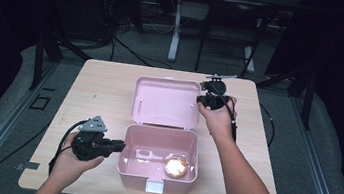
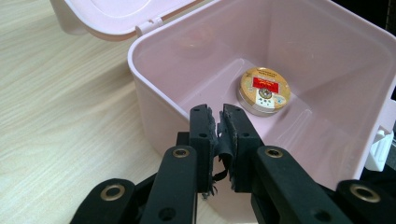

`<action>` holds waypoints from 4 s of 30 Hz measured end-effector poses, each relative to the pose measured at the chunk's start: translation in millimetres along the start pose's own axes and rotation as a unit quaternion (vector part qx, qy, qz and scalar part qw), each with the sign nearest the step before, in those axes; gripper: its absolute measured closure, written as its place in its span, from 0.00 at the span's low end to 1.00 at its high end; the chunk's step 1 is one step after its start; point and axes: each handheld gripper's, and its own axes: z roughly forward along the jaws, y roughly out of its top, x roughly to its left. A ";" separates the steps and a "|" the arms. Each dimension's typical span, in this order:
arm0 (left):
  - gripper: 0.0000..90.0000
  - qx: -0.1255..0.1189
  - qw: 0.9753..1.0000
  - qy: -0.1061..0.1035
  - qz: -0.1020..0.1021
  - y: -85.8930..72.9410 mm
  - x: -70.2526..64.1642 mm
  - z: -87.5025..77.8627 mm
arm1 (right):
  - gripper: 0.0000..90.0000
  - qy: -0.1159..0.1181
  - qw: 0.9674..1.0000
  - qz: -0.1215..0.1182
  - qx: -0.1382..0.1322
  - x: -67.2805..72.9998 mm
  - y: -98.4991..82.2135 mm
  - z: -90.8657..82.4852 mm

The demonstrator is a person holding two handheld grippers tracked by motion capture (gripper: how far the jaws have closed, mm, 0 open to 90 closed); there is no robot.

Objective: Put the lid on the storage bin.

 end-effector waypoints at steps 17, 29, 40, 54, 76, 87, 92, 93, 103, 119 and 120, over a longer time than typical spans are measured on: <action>0.92 -0.001 1.000 0.000 -0.001 -0.2 -0.1 0.1 | 0.96 0.009 0.999 -0.018 -0.039 5.3 -2.3 -28.4; 0.92 0.001 1.000 0.001 -0.001 0.1 -0.6 0.0 | 0.97 0.019 0.997 -0.034 -0.066 9.4 -8.7 -48.5; 0.92 0.001 1.000 0.002 -0.001 0.2 -1.0 0.2 | 0.97 0.020 0.996 -0.041 -0.077 13.4 -13.0 -60.3; 0.92 0.001 1.000 0.002 -0.003 0.2 -1.3 0.2 | 0.97 0.015 0.993 -0.060 -0.097 19.5 -20.9 -71.3; 0.92 0.001 1.000 0.003 -0.002 0.2 -1.8 0.2 | 0.97 0.030 0.989 -0.078 -0.123 20.0 -40.0 -90.9; 0.92 -0.003 1.000 0.000 -0.010 -0.7 -0.6 0.2 | 0.97 0.030 0.987 -0.090 -0.131 22.5 -49.6 -99.2; 0.92 -0.002 1.000 -0.003 -0.011 -0.5 0.4 0.0 | 0.97 0.032 0.986 -0.094 -0.137 23.3 -53.8 -101.7; 0.92 -0.003 1.000 -0.003 -0.013 -0.6 0.6 0.1 | 0.97 0.033 0.985 -0.094 -0.138 22.9 -54.8 -102.3; 0.91 -0.007 1.000 -0.008 -0.020 -1.0 2.4 0.3 | 0.96 0.042 0.984 -0.089 -0.147 21.5 -61.0 -104.5; 0.76 -0.035 0.998 0.037 -0.020 5.2 9.4 -6.1 | 0.95 0.050 0.980 -0.085 -0.175 19.9 -72.4 -105.4; 0.76 -0.040 0.998 0.040 -0.020 6.3 9.7 -6.4 | 0.95 0.051 0.980 -0.085 -0.175 20.0 -72.7 -105.5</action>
